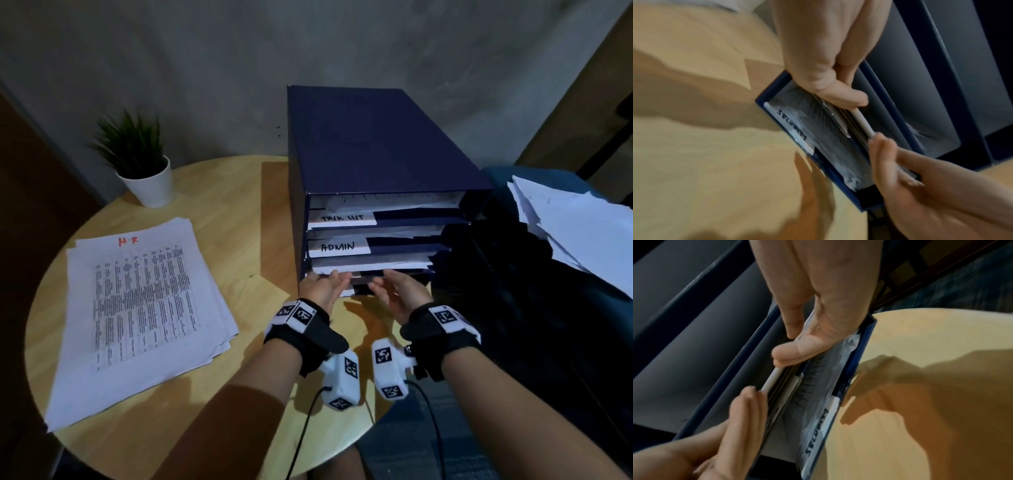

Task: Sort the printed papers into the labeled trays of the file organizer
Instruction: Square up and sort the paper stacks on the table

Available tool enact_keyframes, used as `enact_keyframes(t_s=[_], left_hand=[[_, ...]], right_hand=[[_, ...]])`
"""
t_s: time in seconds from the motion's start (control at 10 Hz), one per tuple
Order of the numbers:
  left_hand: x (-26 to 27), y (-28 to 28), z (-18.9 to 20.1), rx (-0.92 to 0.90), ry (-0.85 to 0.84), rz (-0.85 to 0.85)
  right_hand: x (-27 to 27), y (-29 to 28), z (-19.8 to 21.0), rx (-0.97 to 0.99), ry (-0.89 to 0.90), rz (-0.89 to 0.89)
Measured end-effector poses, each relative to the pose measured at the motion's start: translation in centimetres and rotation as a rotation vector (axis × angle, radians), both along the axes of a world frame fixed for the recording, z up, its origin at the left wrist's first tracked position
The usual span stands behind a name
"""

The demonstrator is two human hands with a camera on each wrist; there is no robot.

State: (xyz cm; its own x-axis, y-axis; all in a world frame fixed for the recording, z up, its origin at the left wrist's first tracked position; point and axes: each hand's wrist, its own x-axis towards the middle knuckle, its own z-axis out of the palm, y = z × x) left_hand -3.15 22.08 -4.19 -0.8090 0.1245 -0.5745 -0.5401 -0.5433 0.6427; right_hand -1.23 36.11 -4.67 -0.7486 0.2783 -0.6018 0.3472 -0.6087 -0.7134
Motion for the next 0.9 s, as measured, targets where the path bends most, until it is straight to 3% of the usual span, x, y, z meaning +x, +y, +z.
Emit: enact_keyframes(t_s=[0.1, 0.3, 0.5, 0.6, 0.7, 0.8, 0.9], left_hand=[[-0.5, 0.2, -0.3, -0.029, 0.03, 0.014], [-1.8, 0.2, -0.2, 0.018, 0.017, 0.004], [-1.4, -1.7, -0.9, -0.338, 0.033, -0.327], [-0.6, -3.3, -1.9, -0.454, 0.025, -0.366], [0.4, -5.5, -2.9, -0.554, 0.041, -0.398], [1.3, -8.5, -3.1, -0.656, 0.06, -0.377], [1.7, -11.1, -3.1, -0.779, 0.092, -0.321]], right_hand=[[-2.0, -0.9, -0.1, 0.009, 0.074, -0.055], [-4.7, -0.8, -0.8, 0.13, 0.125, -0.001], [-4.7, 0.9, -1.8, 0.194, 0.178, -0.153], [-5.1, 1.2, -1.9, 0.289, 0.19, -0.202], [-4.3, 0.3, -0.5, 0.486, 0.094, -0.063], [-4.4, -0.3, 0.5, 0.519, 0.046, -0.041], [-5.4, -1.2, -0.8, 0.039, 0.076, -0.249]])
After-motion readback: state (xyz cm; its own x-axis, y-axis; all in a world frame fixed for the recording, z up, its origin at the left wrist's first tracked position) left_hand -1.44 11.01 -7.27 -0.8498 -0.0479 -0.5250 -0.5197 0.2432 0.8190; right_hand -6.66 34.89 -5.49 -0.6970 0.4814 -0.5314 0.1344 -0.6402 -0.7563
